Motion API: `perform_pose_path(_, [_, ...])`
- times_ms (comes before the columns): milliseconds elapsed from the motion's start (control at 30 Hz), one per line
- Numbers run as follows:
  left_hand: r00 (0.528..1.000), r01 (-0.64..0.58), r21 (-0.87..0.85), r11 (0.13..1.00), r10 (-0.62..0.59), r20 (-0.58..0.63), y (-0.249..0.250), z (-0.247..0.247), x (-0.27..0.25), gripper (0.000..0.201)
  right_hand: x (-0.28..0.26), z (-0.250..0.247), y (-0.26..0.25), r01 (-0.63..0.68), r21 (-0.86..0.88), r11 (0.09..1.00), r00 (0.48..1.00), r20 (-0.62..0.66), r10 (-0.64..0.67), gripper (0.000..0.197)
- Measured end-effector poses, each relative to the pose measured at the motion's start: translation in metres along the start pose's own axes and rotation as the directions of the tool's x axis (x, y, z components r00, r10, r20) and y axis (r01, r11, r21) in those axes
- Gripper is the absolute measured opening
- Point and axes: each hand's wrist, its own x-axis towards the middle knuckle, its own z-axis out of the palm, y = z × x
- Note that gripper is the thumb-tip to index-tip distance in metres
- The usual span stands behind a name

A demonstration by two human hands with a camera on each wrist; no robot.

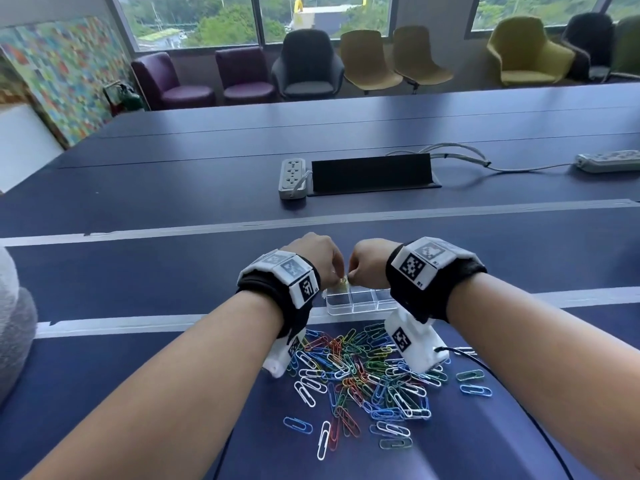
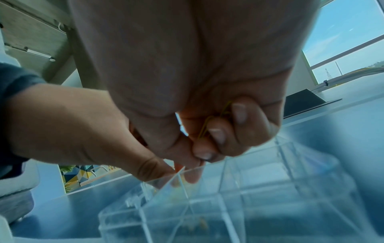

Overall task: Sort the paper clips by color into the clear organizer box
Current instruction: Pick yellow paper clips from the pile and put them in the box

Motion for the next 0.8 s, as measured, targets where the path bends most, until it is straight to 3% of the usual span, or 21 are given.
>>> perform_pose_path(433, [1.000, -0.006, -0.264, 0.964, -0.001, -0.027, -0.010, 0.004, -0.005, 0.002, -0.004, -0.011, 0.004, 0.007, 0.084, 0.996, 0.999, -0.035, -0.004, 0.027])
perform_pose_path(600, [0.992, -0.012, -0.371, 0.929, -0.035, -0.120, -0.014, -0.002, -0.005, 0.021, -0.008, -0.008, 0.006, 0.002, 0.129, 0.992, 1.000, -0.024, 0.001, 0.028])
perform_pose_path(733, [0.994, -0.072, -0.229, 0.971, 0.051, -0.100, -0.009, -0.001, -0.008, 0.009, -0.009, -0.006, 0.006, 0.005, 0.134, 0.991, 0.999, -0.032, -0.001, 0.028])
perform_pose_path(800, [0.996, -0.081, -0.133, 0.988, 0.074, -0.059, -0.005, 0.002, -0.009, 0.013, -0.009, -0.005, 0.006, 0.005, 0.129, 0.992, 0.999, -0.033, -0.001, 0.027])
